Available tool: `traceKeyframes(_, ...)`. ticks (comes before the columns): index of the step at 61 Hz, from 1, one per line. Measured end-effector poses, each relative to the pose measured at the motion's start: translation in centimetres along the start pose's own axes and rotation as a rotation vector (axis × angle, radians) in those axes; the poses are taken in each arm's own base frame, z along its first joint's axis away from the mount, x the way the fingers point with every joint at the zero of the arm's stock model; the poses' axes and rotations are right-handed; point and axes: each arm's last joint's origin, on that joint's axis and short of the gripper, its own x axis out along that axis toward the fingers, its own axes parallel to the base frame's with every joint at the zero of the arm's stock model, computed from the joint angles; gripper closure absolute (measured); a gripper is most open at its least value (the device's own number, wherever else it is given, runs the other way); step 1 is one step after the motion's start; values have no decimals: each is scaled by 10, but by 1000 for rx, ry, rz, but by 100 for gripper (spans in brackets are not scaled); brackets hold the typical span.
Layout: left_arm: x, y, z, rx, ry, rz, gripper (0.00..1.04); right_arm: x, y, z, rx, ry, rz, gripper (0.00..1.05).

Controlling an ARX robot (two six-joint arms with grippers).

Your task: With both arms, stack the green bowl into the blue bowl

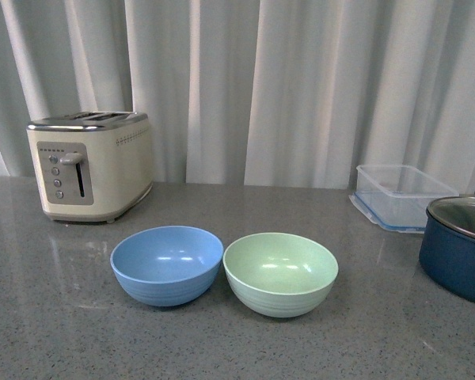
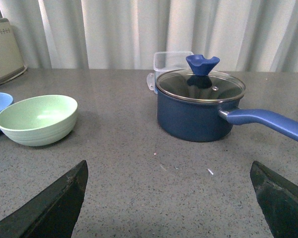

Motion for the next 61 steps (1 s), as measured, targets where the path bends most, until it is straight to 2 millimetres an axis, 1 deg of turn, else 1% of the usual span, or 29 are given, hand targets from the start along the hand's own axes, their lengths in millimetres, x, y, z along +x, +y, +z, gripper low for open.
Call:
traceKeyframes(1,0,0,0,0,0,0,96,0,0,0,0,0,0,10)
traceKeyframes(7,0,0,0,0,0,0,77,0,0,0,0,0,0,10)
traceKeyframes(8,0,0,0,0,0,0,73,0,0,-1,5,26,-1,10)
traceKeyframes(9,0,0,0,0,0,1,68,0,1,1,27,144,7,10)
traceKeyframes(12,0,0,0,0,0,0,57,3,4,6,60,481,13,10)
traceKeyframes(16,0,0,0,0,-2,-2,46,10,9,11,52,722,27,10)
traceKeyframes(18,0,0,0,0,-2,-1,41,17,13,13,39,784,39,10)
traceKeyframes(23,0,0,0,0,-1,-1,27,36,23,23,10,835,75,10)
traceKeyframes(25,0,0,0,0,-1,-1,21,48,29,31,3,833,99,10)
traceKeyframes(26,0,0,0,0,-1,-1,19,51,31,33,4,831,104,10)
traceKeyframes(28,0,0,0,0,-1,-1,12,63,38,42,2,823,123,10)
traceKeyframes(29,0,0,0,0,-1,-1,9,66,39,44,1,820,128,10)
traceKeyframes(31,0,0,0,0,-1,-1,5,74,44,50,0,813,140,10)
traceKeyframes(35,0,0,0,0,-1,-1,8,96,54,60,19,806,164,10)
traceKeyframes(36,0,0,0,0,-1,-1,7,105,58,63,24,807,164,10)
traceKeyframes(37,0,0,0,0,-1,-1,7,108,59,64,27,807,164,10)
traceKeyframes(38,0,0,0,0,-1,-1,7,117,62,66,40,809,164,10)
traceKeyframes(40,0,0,0,0,-2,-1,7,127,64,68,56,817,164,10)
traceKeyframes(48,0,0,0,0,-2,-1,7,164,72,66,117,869,143,10)
traceKeyframes(61,0,0,0,0,-2,-1,7,211,81,61,166,915,135,10)
